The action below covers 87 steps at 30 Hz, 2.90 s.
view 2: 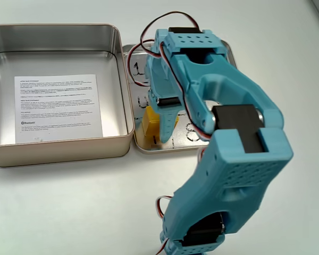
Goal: Grasp a lego block and put it in the bin.
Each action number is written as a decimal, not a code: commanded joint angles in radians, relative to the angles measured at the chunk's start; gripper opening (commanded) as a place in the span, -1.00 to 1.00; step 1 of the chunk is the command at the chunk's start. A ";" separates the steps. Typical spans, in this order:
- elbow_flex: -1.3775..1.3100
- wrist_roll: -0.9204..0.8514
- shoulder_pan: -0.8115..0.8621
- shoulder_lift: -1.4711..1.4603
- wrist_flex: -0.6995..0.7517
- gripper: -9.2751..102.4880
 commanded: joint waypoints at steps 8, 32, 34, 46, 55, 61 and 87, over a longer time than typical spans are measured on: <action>-0.028 0.011 0.011 -0.018 -0.029 -0.18; 0.117 0.012 -0.003 -0.029 -0.141 -0.55; 0.143 0.014 -0.003 -0.031 -0.156 -0.62; 0.239 0.034 -0.002 0.069 -0.172 -0.84; 0.183 0.061 -0.005 0.311 -0.046 -0.84; 0.008 0.075 -0.092 0.422 0.089 -0.84; -0.676 0.055 -0.538 -0.075 0.229 -0.84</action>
